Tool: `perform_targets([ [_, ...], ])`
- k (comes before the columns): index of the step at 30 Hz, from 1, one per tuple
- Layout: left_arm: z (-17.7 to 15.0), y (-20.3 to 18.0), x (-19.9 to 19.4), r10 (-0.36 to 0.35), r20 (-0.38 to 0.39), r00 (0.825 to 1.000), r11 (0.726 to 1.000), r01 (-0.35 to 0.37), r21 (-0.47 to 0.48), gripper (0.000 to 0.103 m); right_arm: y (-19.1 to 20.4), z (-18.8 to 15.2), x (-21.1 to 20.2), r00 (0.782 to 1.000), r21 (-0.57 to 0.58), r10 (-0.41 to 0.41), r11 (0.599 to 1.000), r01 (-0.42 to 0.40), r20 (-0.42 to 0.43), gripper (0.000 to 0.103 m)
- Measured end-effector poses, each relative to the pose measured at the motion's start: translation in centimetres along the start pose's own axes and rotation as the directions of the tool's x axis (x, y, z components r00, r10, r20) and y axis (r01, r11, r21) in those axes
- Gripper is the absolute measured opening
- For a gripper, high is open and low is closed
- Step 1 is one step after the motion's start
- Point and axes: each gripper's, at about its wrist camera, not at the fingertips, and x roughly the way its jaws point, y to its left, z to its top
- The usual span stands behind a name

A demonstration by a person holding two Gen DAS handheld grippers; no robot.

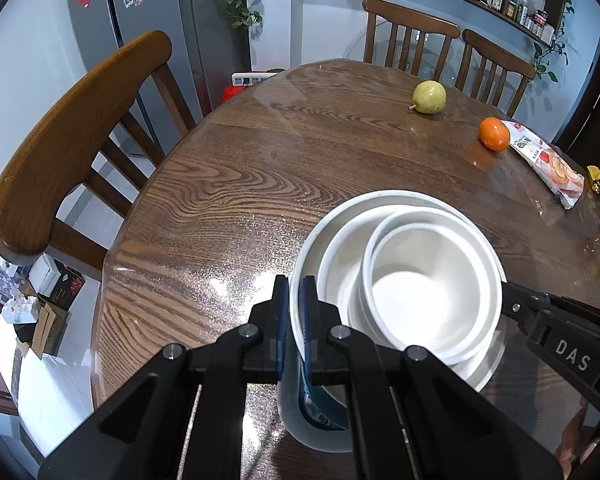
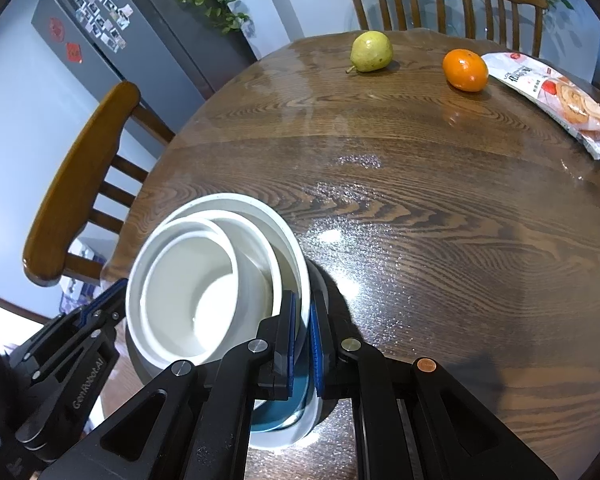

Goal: Organize plates and bowls
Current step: 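Lower the white bowl stack onto the teal dish, then open both grippers to release the bowl stack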

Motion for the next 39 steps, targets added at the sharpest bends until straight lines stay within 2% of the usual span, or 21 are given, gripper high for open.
perform_targets([
  [8,-0.2,0.5,-0.1,-0.004,-0.003,1.000,1.000,0.004,-0.018,0.008,-0.1,0.0,-0.4,1.000,0.007,0.015,1.000,-0.015,0.006,0.011],
  [13,0.0,0.6,-1.0,0.009,0.033,0.999,1.000,-0.009,-0.015,0.010,-0.1,0.1,-1.5,0.999,0.004,0.003,1.000,-0.003,0.045,0.011],
  [18,-0.1,0.6,-1.6,0.010,0.049,0.999,1.000,-0.009,-0.015,0.014,-0.1,-0.1,-2.6,0.997,0.004,0.033,0.999,-0.034,0.067,0.011],
  [21,-0.3,0.7,-2.1,0.007,0.062,0.998,1.000,-0.007,-0.012,0.021,0.1,-0.4,-3.4,0.996,-0.010,0.044,0.999,-0.043,0.083,0.011],
  [25,-0.6,0.5,-3.0,0.003,0.079,0.997,1.000,-0.003,-0.002,0.041,0.5,-1.1,-4.3,0.994,-0.042,0.052,0.998,-0.048,0.093,0.011],
  [28,-1.0,0.6,-3.7,0.001,0.089,0.996,1.000,-0.001,0.001,0.049,0.8,-1.5,-4.4,0.996,-0.076,0.043,0.996,-0.037,0.082,0.018],
  [31,-1.6,0.6,-4.5,-0.008,0.102,0.995,1.000,0.007,0.006,0.055,1.0,-2.2,-4.8,0.996,-0.105,0.039,0.994,-0.030,0.084,0.037],
  [33,-1.8,0.6,-5.1,-0.016,0.110,0.994,1.000,0.015,0.011,0.063,1.1,-2.7,-5.0,0.996,-0.119,0.040,0.992,-0.030,0.085,0.051],
  [35,-2.3,0.6,-5.7,-0.022,0.119,0.993,1.000,0.019,0.019,0.074,1.3,-3.2,-5.2,0.996,-0.149,0.031,0.989,-0.018,0.081,0.056],
  [39,-3.2,0.4,-6.4,-0.030,0.122,0.992,0.999,0.026,0.034,0.077,1.9,-4.5,-5.6,0.997,-0.213,0.023,0.977,-0.006,0.074,0.061],
])
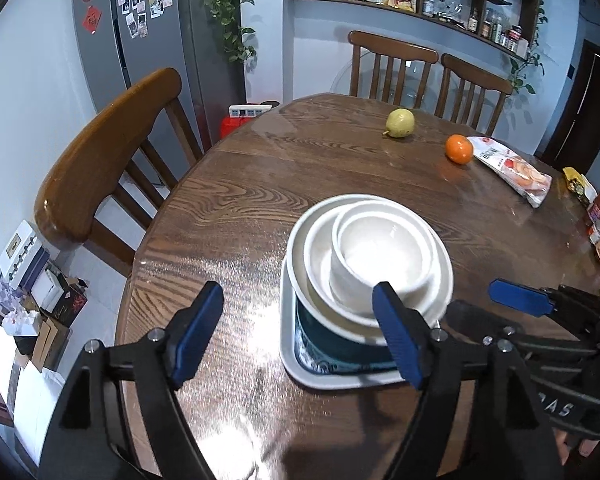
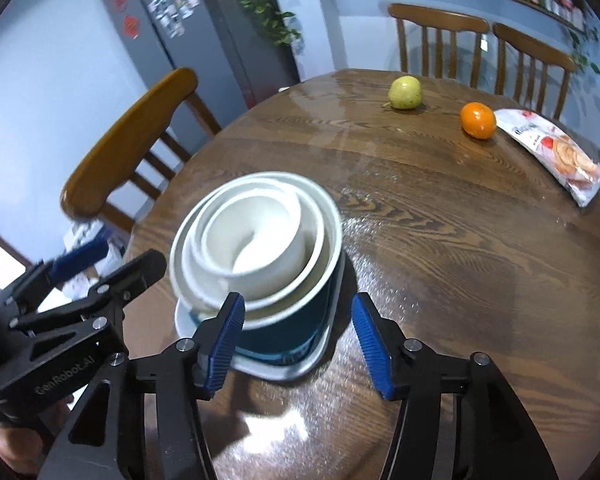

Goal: Organize plates and bowls

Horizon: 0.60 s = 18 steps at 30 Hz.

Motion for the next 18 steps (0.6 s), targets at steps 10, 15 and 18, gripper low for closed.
perform_targets([
  [10,-1.9,1.2,-1.2,0.034,-0.023,0.999,0.999,-0.034,-0.027,0.102,1.0,-2.4,-0.7,0.998,-0.066,-0.059,0.996,0.059,0.008,0.073],
  [15,-2.6,1.4,-1.7,0.047,-0.036,0.998,0.999,-0.047,-0.013,0.102,1.4,-3.3,-0.8,0.998,-0.074,-0.061,0.995,0.060,-0.012,0.073],
  [18,-3.0,1.7,-2.0,0.048,-0.049,0.998,0.999,-0.049,-0.011,0.102,2.1,-3.7,-1.3,0.997,-0.098,-0.078,0.992,0.077,0.002,0.073],
])
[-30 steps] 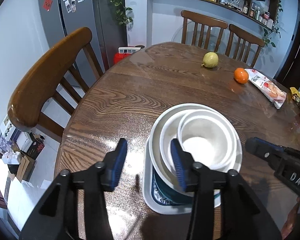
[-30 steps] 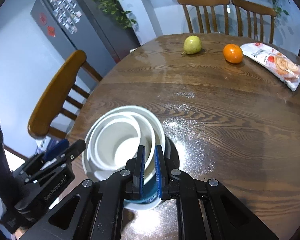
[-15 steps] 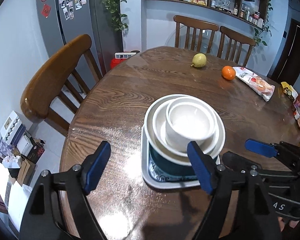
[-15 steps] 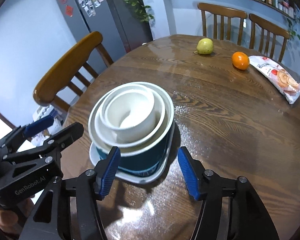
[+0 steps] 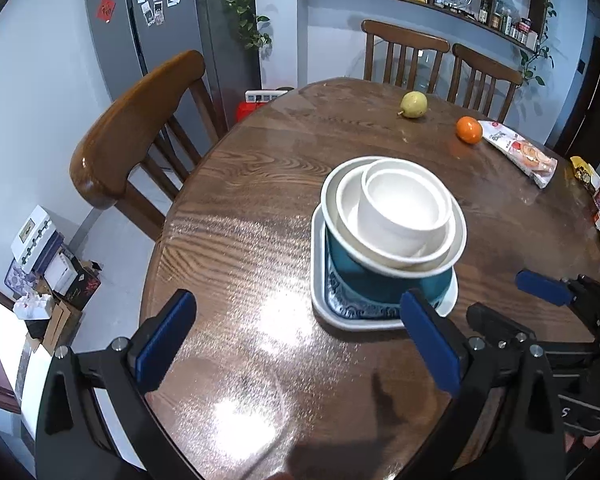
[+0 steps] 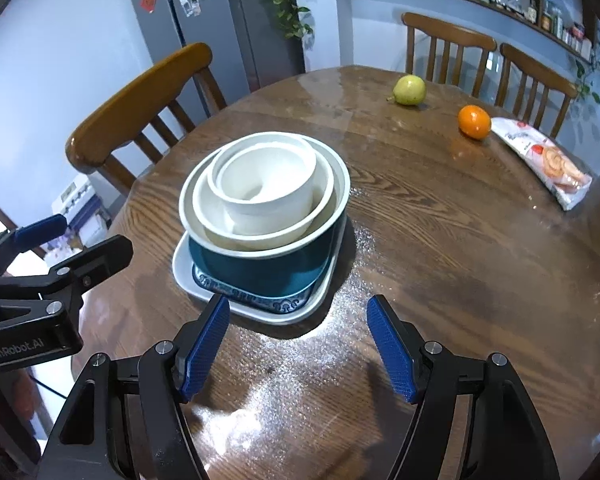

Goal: Organize plates and bowls

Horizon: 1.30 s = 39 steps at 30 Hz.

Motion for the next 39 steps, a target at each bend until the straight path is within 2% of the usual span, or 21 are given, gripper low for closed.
perform_targets([
  [6,-0.5,0.8,0.0,-0.031,-0.042,0.999,0.999,0.030,-0.016,0.102,0.7,-0.1,-0.4,1.000,-0.017,-0.015,1.000,0.015,0.011,0.073],
  [21,-1.2,1.2,-0.7,0.071,-0.026,0.997,0.997,-0.070,0.036,0.102,2.0,0.1,-0.9,0.999,-0.023,-0.043,0.999,0.044,0.023,0.073],
  [39,-1.4,1.0,-0.5,0.061,-0.035,0.998,0.997,-0.060,0.044,0.102,1.9,0.4,-0.9,0.999,0.005,-0.037,0.999,0.037,0.019,0.073],
])
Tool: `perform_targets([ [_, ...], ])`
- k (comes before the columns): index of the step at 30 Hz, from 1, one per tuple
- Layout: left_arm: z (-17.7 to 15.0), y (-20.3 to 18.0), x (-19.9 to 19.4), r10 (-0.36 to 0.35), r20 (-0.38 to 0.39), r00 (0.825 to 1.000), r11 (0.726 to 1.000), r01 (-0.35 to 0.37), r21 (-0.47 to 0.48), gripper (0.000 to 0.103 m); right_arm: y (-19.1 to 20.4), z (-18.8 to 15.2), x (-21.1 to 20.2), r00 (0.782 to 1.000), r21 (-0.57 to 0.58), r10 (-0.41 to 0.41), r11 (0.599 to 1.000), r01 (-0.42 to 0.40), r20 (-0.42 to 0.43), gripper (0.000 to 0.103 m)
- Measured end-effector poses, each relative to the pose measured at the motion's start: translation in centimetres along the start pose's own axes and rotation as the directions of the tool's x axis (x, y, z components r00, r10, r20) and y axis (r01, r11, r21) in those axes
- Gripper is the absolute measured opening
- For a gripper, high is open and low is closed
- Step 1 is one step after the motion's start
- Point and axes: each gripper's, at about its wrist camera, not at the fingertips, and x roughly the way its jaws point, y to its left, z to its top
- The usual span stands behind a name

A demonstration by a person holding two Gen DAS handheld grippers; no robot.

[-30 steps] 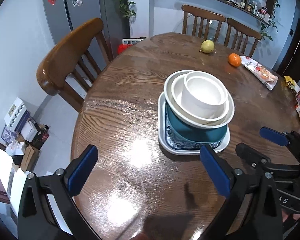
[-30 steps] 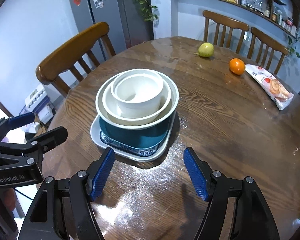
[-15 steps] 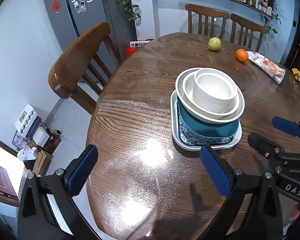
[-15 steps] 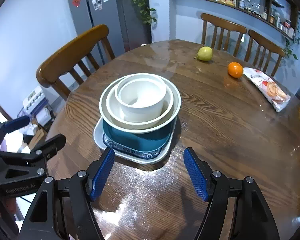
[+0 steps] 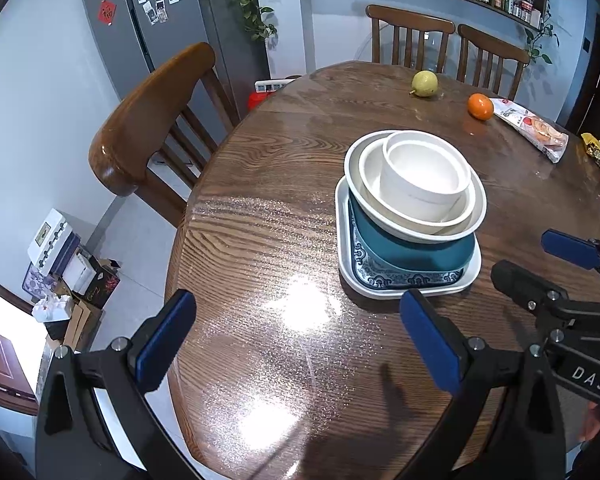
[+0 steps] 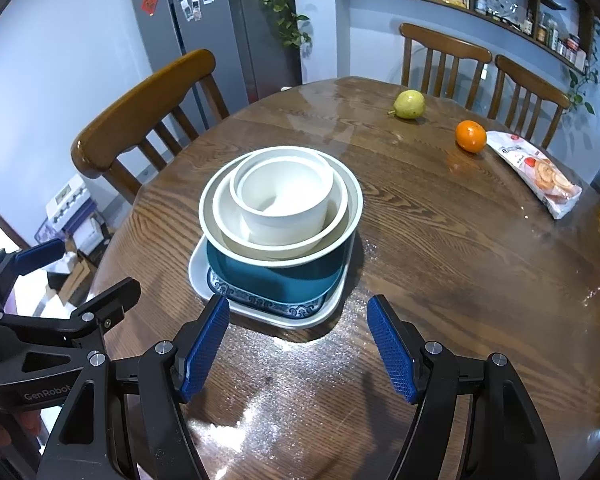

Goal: Organize plates and bowls

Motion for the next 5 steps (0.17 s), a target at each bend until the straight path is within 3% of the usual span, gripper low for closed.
perform_targets([
  [5,0.03,-0.20,-0.06,0.001,0.004,1.000,1.000,-0.001,-0.001,0.102,-0.03,0.00,-0.02,1.000,0.000,0.000,1.000,0.000,0.001,0.073],
])
